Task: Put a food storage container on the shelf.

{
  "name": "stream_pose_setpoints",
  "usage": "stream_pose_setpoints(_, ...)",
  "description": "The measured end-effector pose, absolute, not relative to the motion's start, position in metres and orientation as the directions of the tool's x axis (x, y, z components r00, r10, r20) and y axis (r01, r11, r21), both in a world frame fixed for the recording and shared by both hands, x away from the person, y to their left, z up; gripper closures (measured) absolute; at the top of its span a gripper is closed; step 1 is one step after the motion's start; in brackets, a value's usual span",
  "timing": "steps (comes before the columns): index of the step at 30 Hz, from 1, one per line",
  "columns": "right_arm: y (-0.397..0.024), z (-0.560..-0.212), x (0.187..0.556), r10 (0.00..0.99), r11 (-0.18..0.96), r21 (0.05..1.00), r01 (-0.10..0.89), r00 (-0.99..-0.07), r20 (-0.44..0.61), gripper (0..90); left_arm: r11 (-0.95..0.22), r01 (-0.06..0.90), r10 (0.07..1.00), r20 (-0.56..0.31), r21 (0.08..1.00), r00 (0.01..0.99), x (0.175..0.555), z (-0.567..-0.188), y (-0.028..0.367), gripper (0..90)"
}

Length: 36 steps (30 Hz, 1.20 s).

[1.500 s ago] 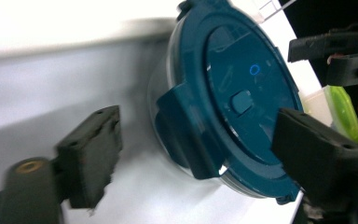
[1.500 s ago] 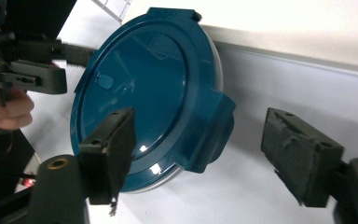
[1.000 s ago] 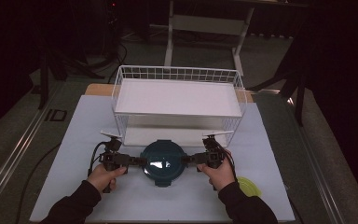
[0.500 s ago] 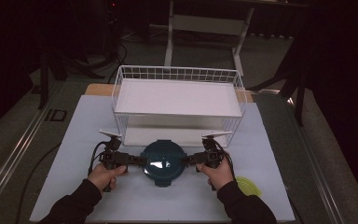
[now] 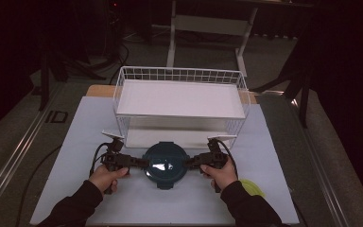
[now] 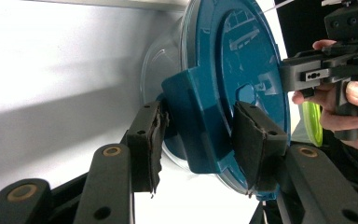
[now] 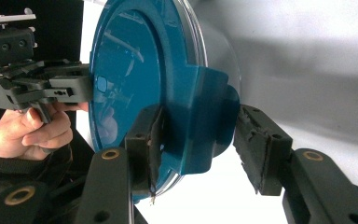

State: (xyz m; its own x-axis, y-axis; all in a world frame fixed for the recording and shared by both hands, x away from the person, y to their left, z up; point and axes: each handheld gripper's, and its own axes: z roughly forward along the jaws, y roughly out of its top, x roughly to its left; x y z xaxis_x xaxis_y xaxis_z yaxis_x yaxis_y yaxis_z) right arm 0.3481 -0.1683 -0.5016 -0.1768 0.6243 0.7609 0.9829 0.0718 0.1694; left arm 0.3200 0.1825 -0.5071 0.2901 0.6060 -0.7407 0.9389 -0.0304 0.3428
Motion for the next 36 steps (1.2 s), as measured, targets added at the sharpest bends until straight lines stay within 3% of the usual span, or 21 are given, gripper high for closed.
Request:
stream_pose_setpoints(16,-0.167,-0.5,0.347,0.619,0.087,0.19,0.978,-0.203,0.759,51.7,0.025,0.952,0.615,-0.756,0.305,0.226,0.316,-0.507,0.182,54.1)
stream_pose_setpoints(18,-0.167,-0.499,0.346,0.619,0.092,0.197,0.976,-0.211,0.757,51.8,0.045,0.955,0.621,-0.757,0.293,0.203,0.313,-0.504,0.183,60.3)
stream_pose_setpoints(23,-0.166,-0.497,0.344,0.625,0.089,0.21,0.974,-0.218,0.749,52.1,0.051,0.952,0.621,-0.756,0.303,0.207,0.309,-0.504,0.183,61.7)
stream_pose_setpoints(27,-0.165,-0.495,0.343,0.624,0.104,0.216,0.971,-0.233,0.746,52.7,0.018,0.956,0.619,-0.754,0.292,0.219,0.311,-0.506,0.183,57.1)
stream_pose_setpoints(36,-0.163,-0.493,0.342,0.623,0.109,0.231,0.967,-0.248,0.742,52.6,0.043,0.966,0.582,-0.792,0.256,0.184,0.313,-0.511,0.188,57.1)
